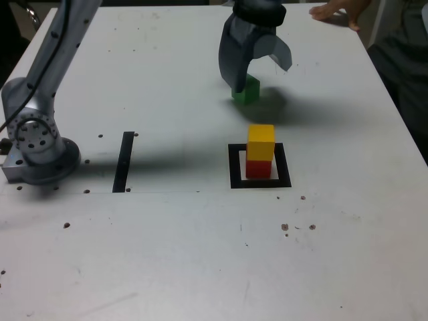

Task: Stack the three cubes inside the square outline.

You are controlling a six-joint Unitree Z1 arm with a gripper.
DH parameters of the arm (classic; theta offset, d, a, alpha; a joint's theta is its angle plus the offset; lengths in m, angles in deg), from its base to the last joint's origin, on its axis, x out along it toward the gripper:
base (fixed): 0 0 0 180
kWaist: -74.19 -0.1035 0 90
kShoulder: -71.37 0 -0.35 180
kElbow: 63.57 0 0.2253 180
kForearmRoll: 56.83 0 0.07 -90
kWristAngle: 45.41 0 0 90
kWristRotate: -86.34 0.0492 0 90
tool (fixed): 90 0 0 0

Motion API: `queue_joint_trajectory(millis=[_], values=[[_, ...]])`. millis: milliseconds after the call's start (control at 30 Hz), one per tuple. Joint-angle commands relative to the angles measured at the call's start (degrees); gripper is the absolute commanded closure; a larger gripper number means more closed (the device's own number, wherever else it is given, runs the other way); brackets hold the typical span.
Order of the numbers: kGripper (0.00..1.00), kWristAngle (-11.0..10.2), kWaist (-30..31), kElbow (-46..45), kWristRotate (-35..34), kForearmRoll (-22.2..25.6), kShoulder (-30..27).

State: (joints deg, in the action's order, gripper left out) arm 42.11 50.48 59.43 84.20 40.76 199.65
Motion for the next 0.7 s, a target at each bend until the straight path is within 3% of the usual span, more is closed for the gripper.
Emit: queue_joint_trajectory(millis=[0, 667], values=[[0.0, 0.24, -0.09, 0.95, -1.45, 0.09, 0.87], [0.01, 1.17, -1.63, -1.17, -0.96, -0.79, 2.9]])
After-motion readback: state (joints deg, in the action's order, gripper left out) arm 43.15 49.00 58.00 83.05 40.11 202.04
